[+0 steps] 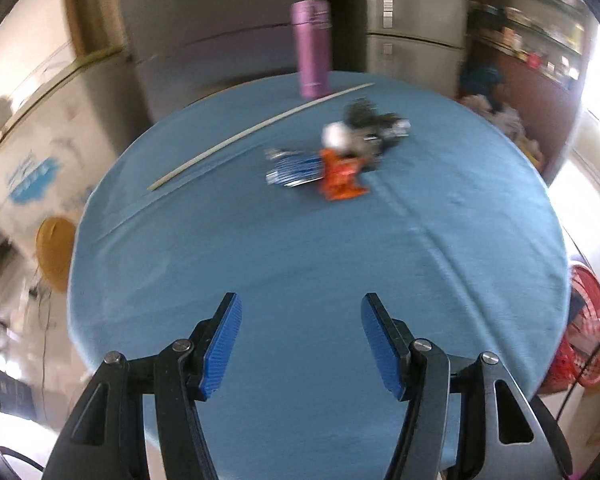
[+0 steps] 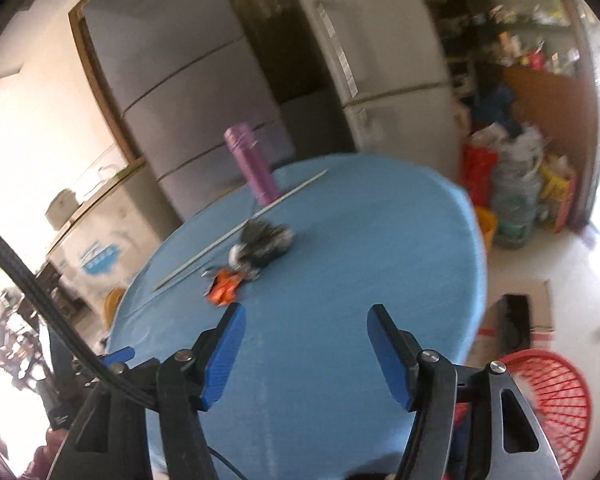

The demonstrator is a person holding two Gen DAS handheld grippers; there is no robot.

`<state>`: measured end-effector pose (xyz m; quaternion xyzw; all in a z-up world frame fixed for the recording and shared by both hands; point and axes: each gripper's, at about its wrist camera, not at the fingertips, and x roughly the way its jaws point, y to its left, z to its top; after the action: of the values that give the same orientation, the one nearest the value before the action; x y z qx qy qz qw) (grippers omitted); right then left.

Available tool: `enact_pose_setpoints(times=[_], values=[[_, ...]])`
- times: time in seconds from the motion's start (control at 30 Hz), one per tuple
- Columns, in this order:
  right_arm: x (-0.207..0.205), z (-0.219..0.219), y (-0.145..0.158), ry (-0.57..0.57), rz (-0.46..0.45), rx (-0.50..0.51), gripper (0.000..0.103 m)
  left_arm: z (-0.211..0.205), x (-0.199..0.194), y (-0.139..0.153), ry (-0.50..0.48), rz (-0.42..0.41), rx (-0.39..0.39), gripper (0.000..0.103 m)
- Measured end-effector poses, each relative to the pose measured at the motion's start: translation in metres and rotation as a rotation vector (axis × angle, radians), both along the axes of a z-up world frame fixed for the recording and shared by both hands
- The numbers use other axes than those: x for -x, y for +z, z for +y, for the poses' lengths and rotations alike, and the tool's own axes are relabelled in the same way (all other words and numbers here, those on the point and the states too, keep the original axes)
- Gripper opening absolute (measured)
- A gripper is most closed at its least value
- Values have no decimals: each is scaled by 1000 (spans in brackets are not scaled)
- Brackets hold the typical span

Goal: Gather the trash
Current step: 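Bring both grippers back over the table toward the black and orange bags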

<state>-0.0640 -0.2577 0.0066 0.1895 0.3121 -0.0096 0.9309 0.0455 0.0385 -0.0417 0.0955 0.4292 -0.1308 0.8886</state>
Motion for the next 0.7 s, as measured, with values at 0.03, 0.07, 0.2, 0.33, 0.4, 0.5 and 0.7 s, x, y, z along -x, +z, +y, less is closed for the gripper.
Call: enact_pose_setpoints(times=[0.03, 0.07, 0.2, 0.33, 0.4, 0.5, 0.7], values=[[-5, 2, -2, 12, 10, -16, 67, 9, -3, -3, 24, 8, 6, 63], [-11, 6, -4, 27, 21, -40, 67, 16, -4, -5, 44, 15, 13, 63], [-37, 17, -18, 72, 83, -101, 67, 38, -13, -15, 100, 39, 30, 63], [-67, 28, -36, 93, 166, -106, 67, 47, -24, -25, 116, 57, 36, 63], [-81, 31, -43, 100, 192, -118, 67, 46, -32, -26, 116, 60, 36, 63], [-110, 33, -54, 111, 243, -144, 67, 47, -39, -26, 100, 62, 32, 63], [-177, 41, -73, 121, 306, -193, 67, 41, -61, -29, 72, 53, 30, 63]])
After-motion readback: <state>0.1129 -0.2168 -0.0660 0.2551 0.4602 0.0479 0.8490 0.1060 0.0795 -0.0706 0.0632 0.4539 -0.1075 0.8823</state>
